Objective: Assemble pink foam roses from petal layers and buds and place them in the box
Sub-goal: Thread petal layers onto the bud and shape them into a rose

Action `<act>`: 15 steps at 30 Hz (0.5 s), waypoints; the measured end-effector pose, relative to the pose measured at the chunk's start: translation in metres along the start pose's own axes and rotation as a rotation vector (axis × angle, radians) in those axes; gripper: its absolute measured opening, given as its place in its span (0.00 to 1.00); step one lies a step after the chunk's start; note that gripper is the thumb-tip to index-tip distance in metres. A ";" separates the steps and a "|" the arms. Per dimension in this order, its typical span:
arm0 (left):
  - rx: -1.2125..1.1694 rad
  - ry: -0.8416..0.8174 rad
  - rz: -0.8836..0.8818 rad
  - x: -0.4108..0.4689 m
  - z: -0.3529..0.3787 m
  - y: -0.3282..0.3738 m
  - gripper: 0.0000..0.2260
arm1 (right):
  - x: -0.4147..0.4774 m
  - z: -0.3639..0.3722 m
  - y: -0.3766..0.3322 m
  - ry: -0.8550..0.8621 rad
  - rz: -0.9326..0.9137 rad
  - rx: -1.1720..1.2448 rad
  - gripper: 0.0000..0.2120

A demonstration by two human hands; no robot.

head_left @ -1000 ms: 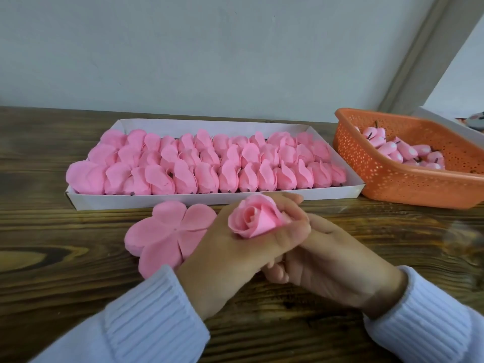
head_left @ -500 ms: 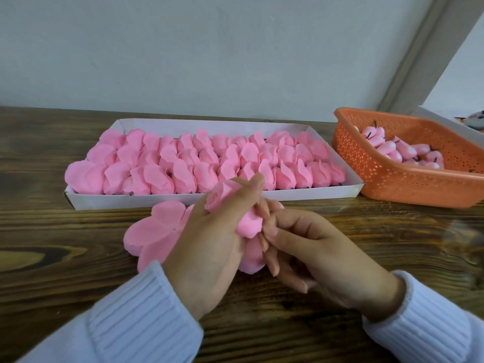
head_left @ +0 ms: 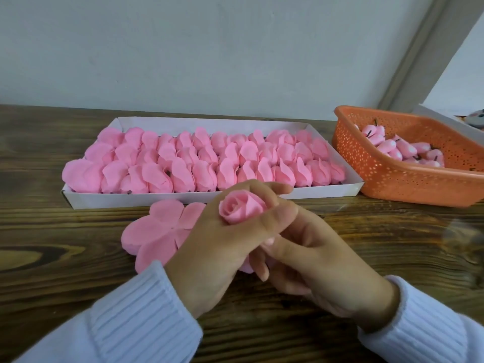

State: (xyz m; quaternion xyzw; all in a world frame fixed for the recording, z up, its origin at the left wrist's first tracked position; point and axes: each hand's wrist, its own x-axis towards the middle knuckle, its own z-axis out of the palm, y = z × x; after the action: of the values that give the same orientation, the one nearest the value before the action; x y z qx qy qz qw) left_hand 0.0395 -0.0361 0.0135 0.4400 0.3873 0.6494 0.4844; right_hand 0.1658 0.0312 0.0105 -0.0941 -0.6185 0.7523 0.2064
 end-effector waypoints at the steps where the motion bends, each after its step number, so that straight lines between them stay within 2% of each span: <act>1: 0.002 -0.032 -0.016 -0.001 -0.001 0.000 0.15 | 0.000 0.000 -0.001 -0.017 0.016 0.038 0.08; 4: 0.028 -0.047 -0.078 -0.002 0.000 0.000 0.13 | 0.000 0.000 0.000 -0.054 0.058 0.125 0.12; 8: 0.056 -0.007 -0.051 -0.003 0.004 0.002 0.12 | 0.000 0.002 0.001 -0.049 0.035 0.134 0.08; 13: 0.043 0.005 -0.060 -0.004 0.005 0.002 0.06 | 0.001 0.001 0.002 -0.034 0.059 0.158 0.15; 15: 0.053 -0.002 -0.065 -0.005 0.006 0.001 0.09 | 0.002 0.000 0.003 -0.052 0.085 0.188 0.21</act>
State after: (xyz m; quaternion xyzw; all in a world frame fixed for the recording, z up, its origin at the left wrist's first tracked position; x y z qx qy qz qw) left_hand 0.0452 -0.0404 0.0155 0.4404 0.4179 0.6227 0.4937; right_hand 0.1633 0.0320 0.0077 -0.0809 -0.5457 0.8174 0.1659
